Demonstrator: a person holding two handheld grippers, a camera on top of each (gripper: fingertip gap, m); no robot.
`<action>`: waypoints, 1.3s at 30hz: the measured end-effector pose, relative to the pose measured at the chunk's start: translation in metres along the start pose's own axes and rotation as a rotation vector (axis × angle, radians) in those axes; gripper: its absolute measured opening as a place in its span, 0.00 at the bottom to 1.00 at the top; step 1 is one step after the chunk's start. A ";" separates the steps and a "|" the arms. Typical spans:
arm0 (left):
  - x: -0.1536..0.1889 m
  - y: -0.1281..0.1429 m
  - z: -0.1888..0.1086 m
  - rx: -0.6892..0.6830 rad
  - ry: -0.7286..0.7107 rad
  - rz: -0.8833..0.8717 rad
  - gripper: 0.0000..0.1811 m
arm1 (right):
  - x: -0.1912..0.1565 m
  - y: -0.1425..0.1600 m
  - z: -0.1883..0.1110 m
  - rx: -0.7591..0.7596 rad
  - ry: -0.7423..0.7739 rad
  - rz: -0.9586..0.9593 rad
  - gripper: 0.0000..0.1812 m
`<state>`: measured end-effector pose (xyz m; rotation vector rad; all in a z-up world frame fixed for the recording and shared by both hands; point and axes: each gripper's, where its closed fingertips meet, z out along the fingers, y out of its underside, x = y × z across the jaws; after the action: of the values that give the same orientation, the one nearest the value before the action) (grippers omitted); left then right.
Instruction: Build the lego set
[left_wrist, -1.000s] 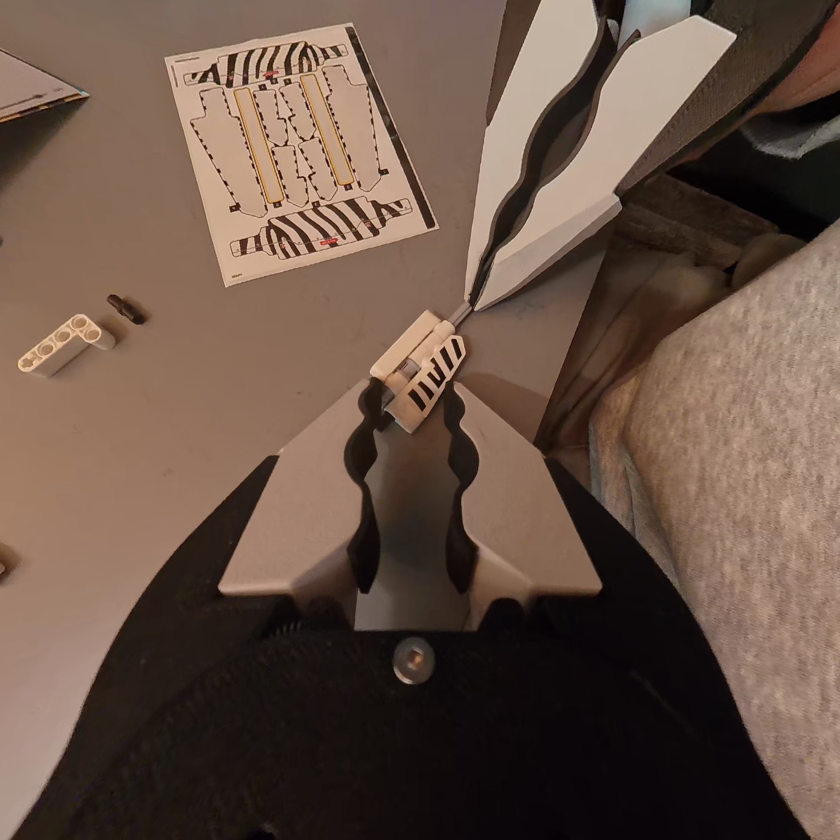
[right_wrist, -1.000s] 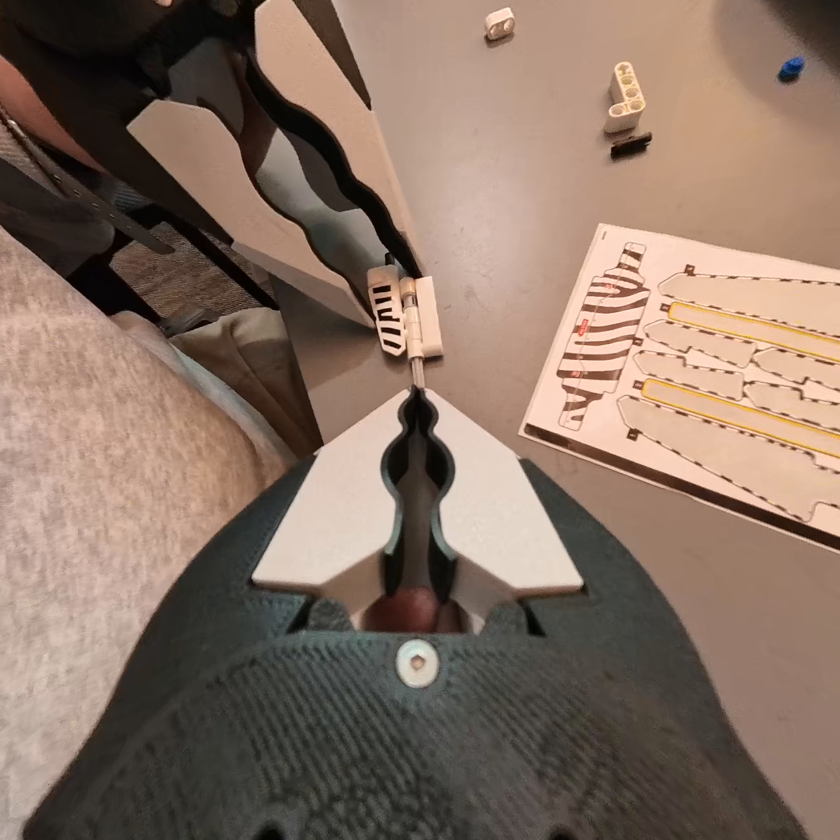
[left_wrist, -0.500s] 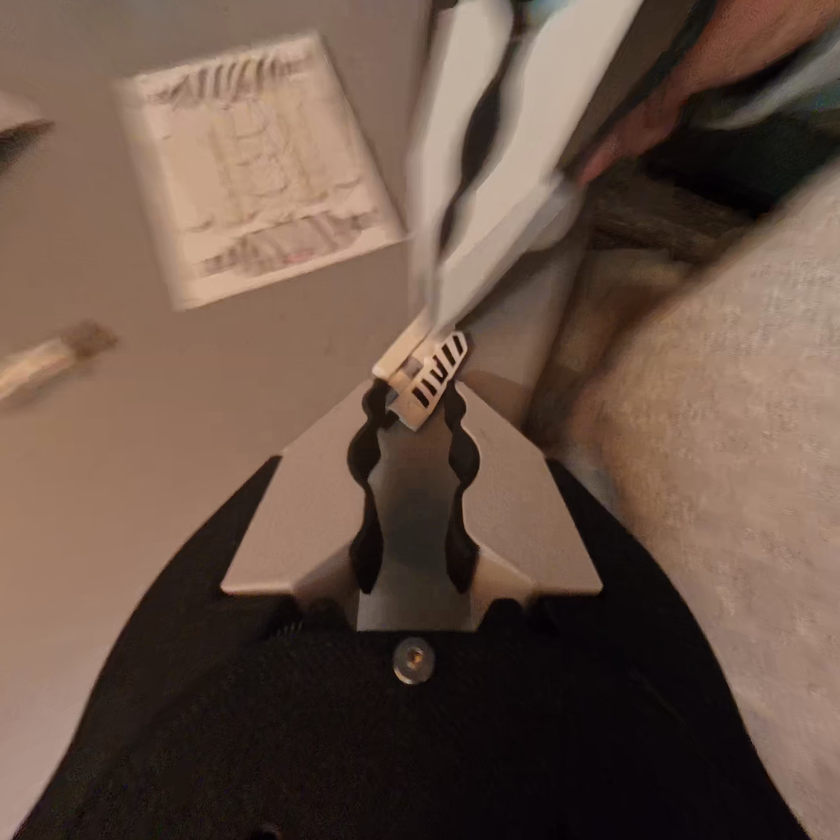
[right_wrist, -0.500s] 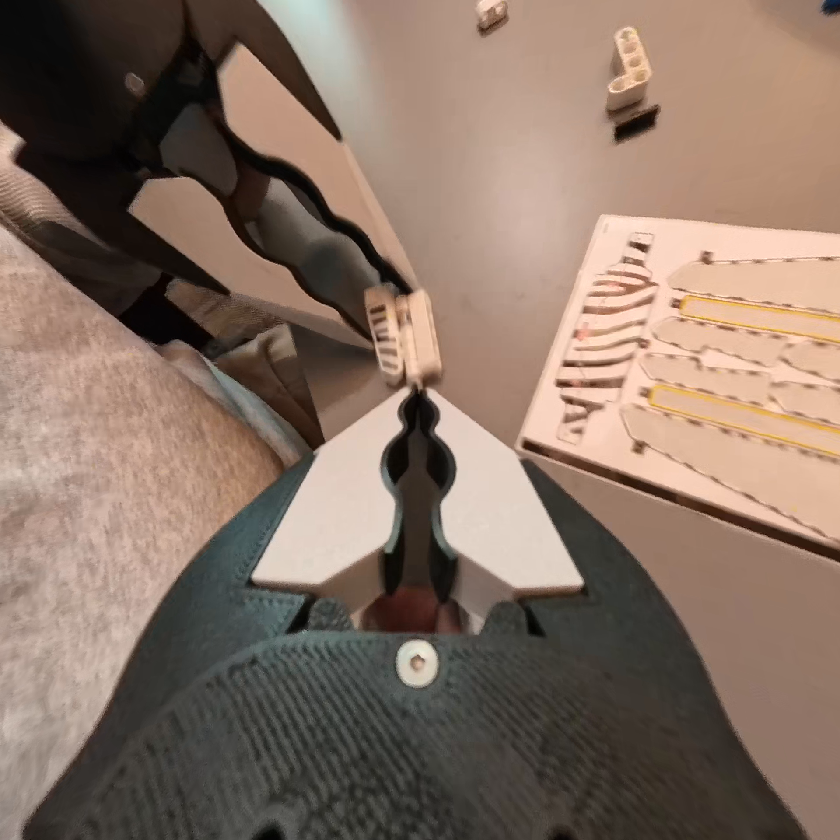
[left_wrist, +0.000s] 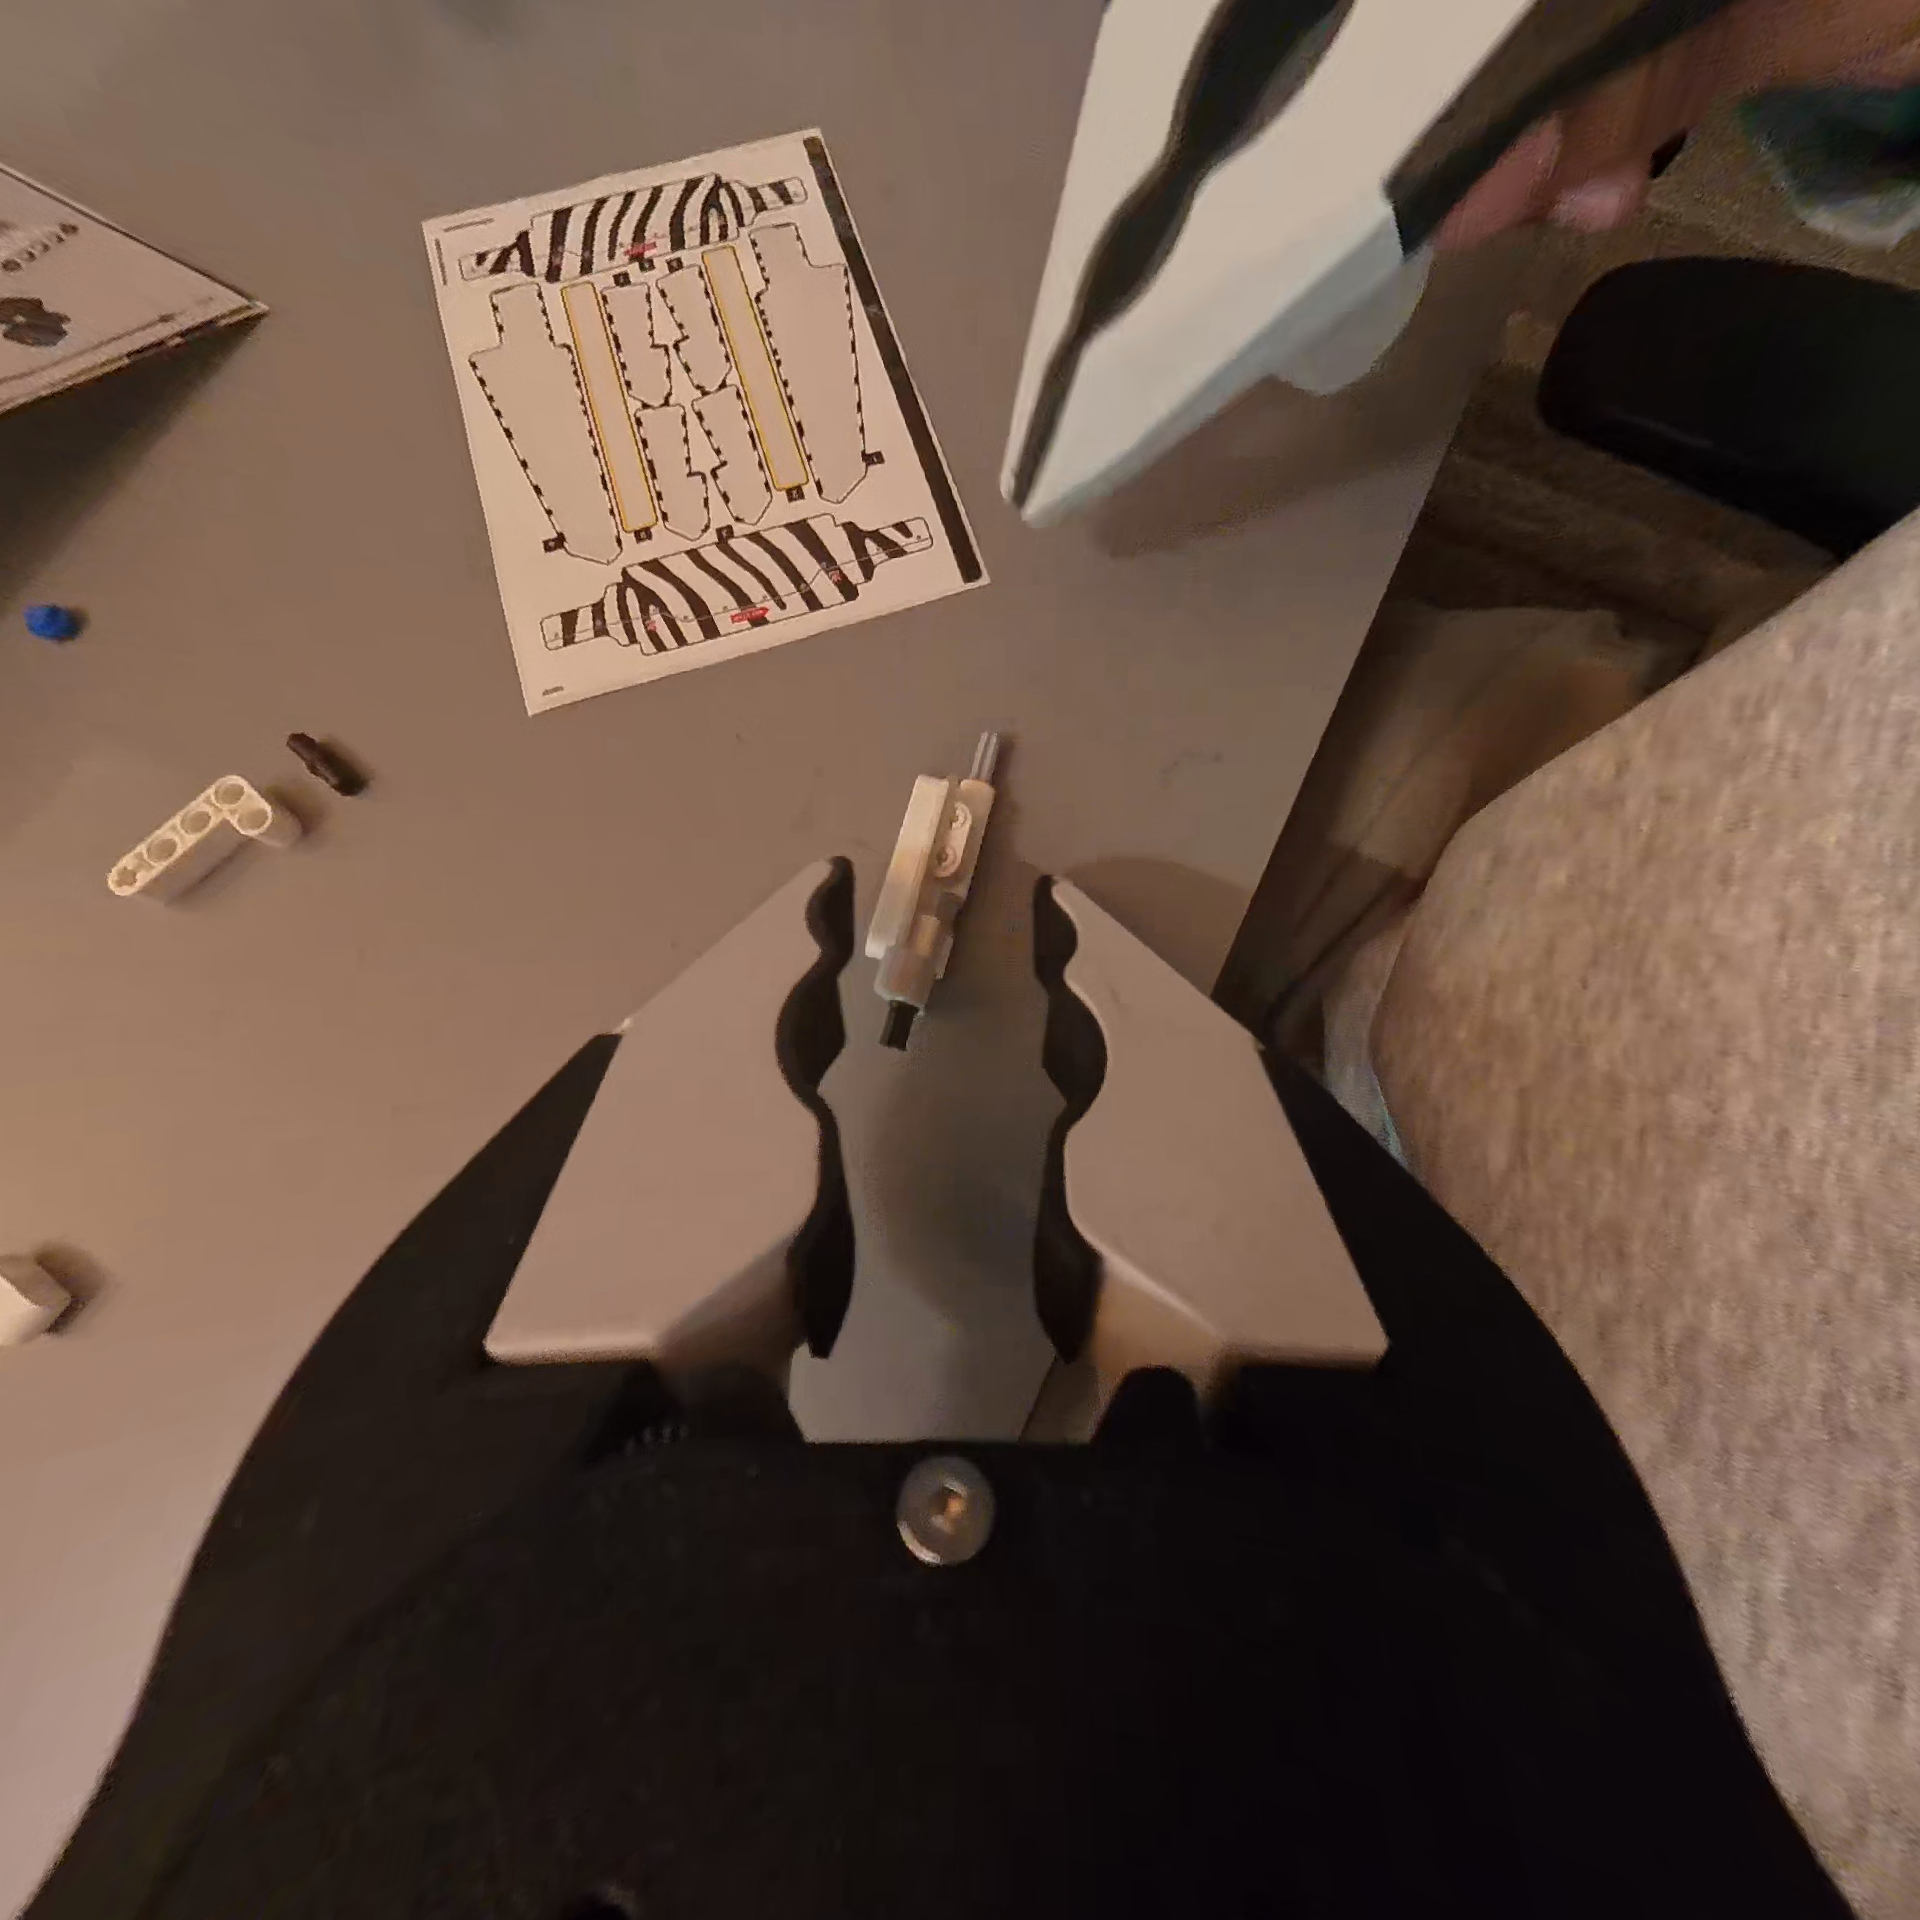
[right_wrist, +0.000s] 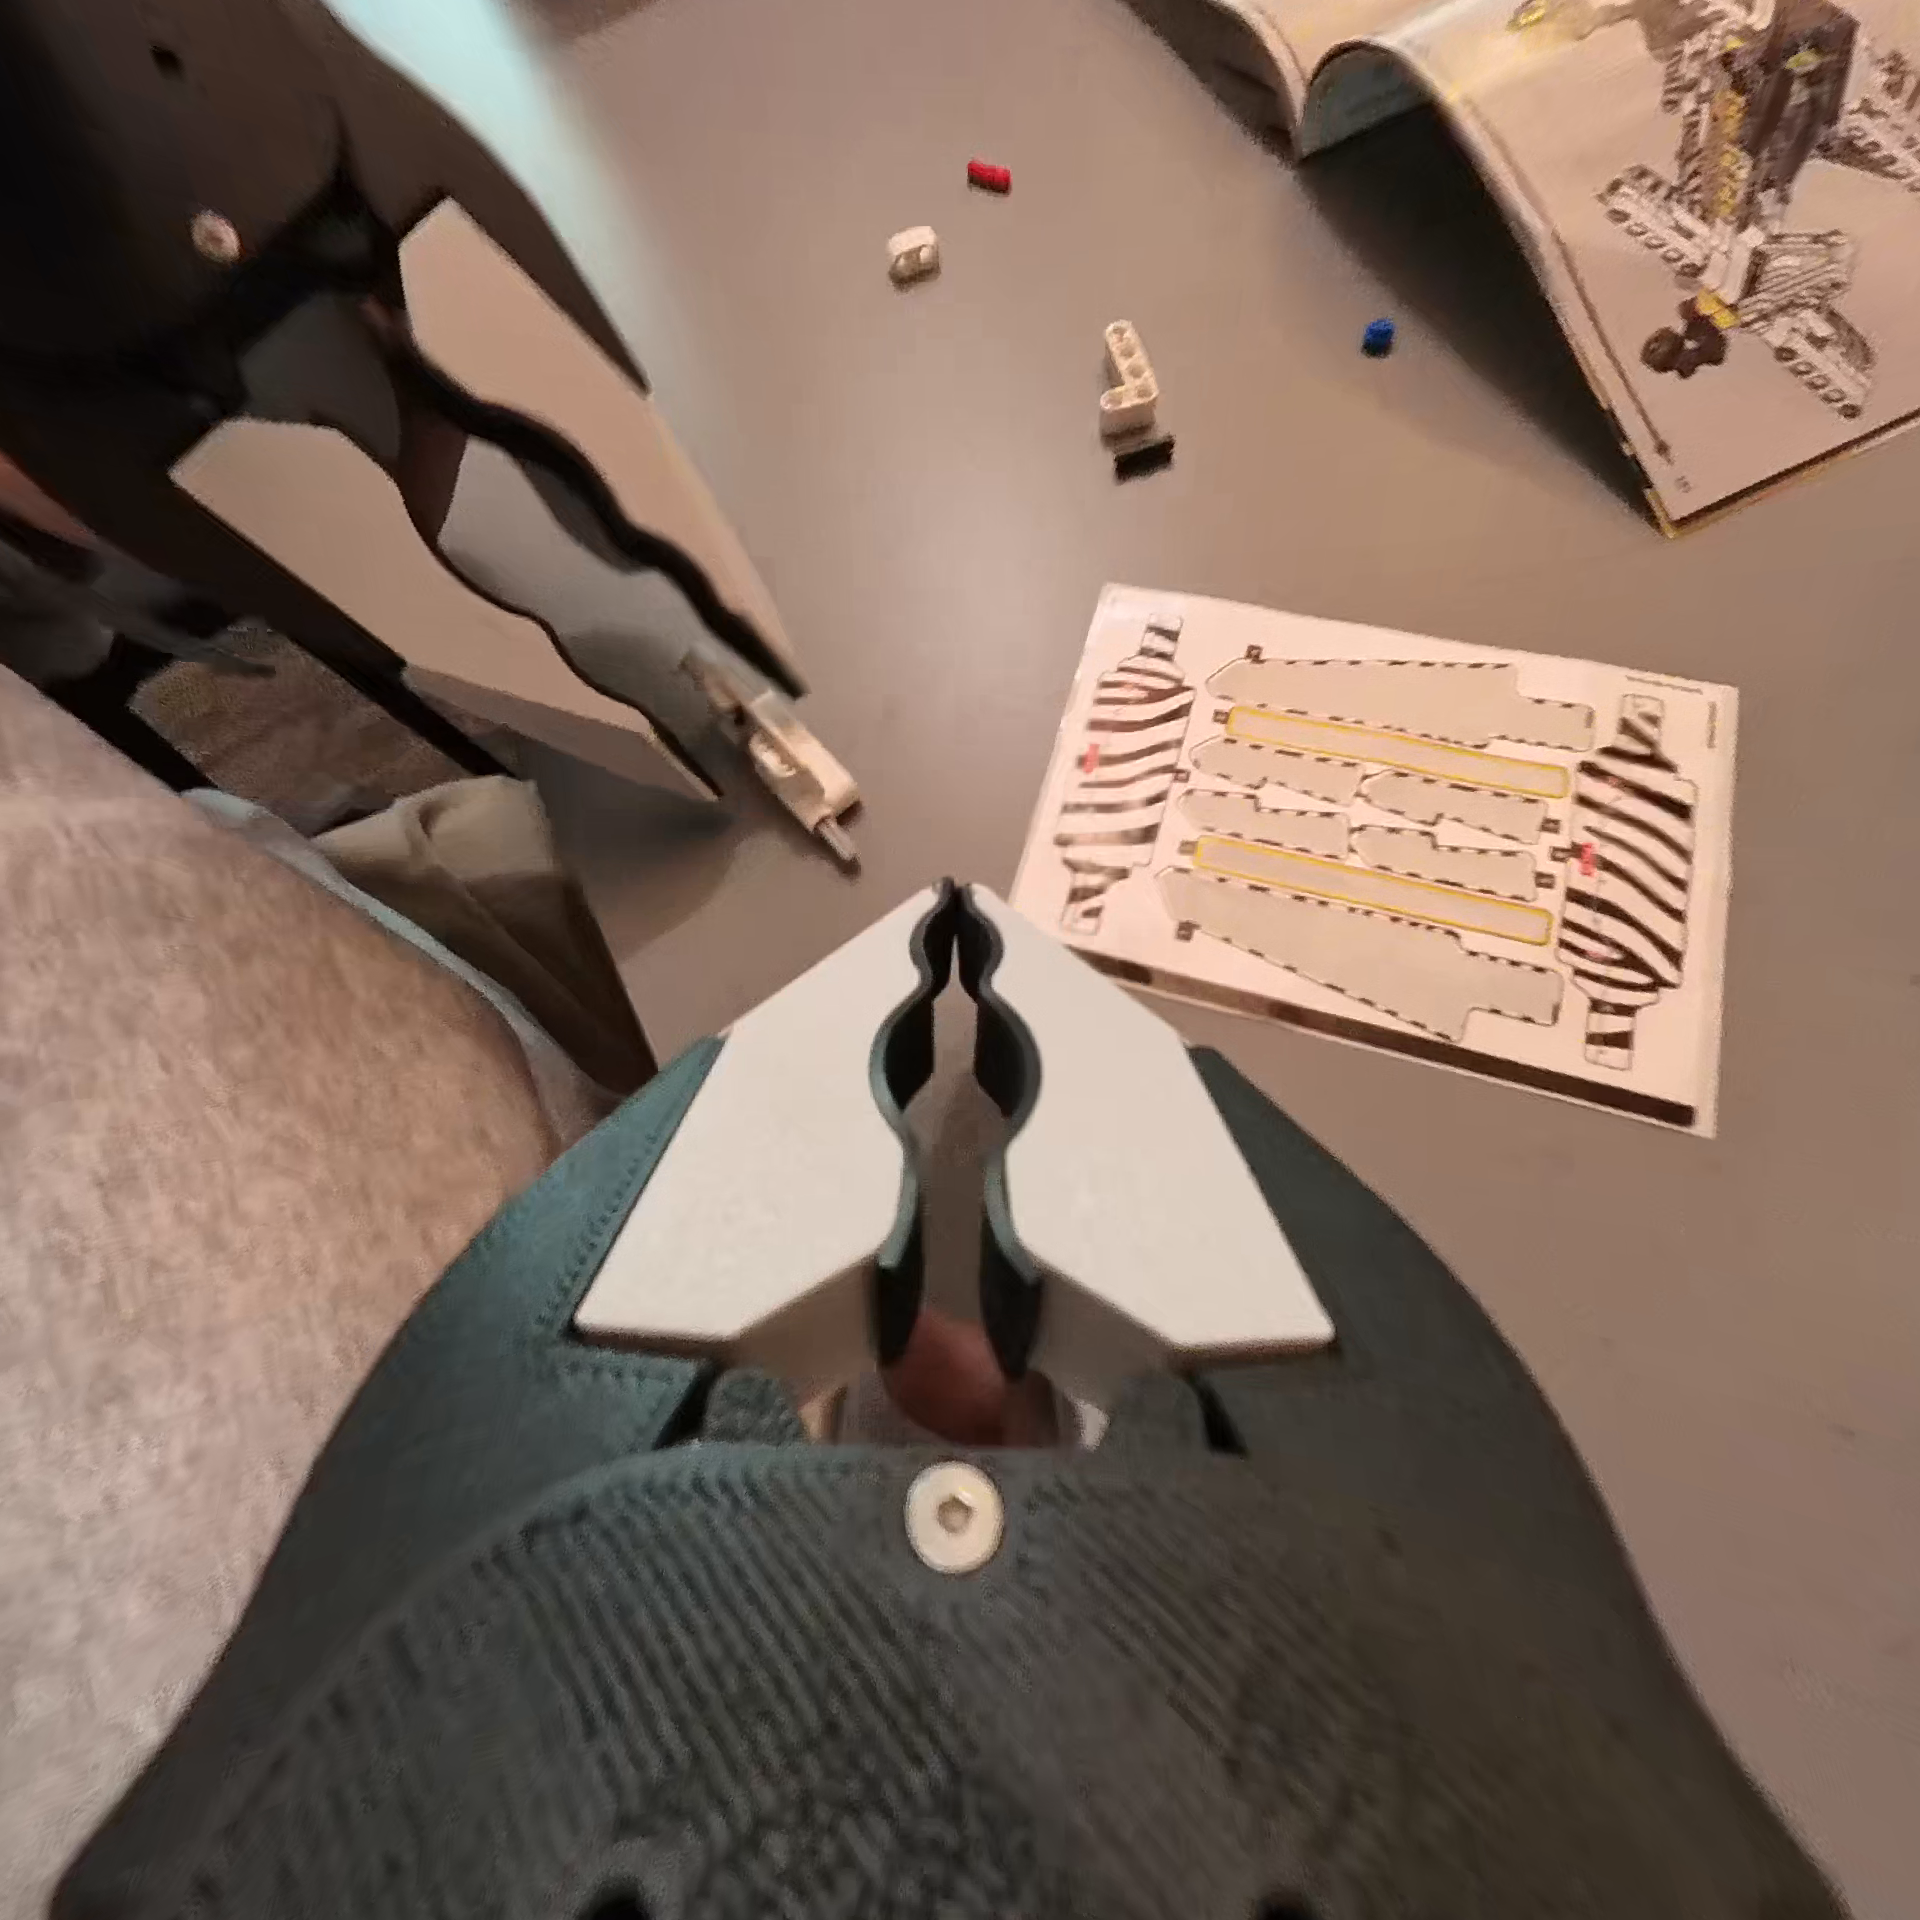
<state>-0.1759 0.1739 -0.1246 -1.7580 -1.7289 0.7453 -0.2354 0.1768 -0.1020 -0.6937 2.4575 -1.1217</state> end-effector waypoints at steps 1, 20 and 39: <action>0.000 -0.001 0.000 -0.001 0.003 0.007 0.21 | -0.004 0.003 0.002 -0.005 -0.011 -0.018 0.00; 0.000 0.006 0.003 -0.034 -0.001 0.135 0.04 | -0.031 0.013 0.035 -0.096 -0.215 -0.153 0.01; -0.005 0.005 0.004 -0.008 0.099 0.018 0.03 | -0.036 0.011 0.039 -0.149 -0.330 -0.159 0.00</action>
<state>-0.1753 0.1694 -0.1312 -1.7875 -1.6548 0.6481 -0.1897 0.1799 -0.1314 -1.0449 2.2478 -0.8049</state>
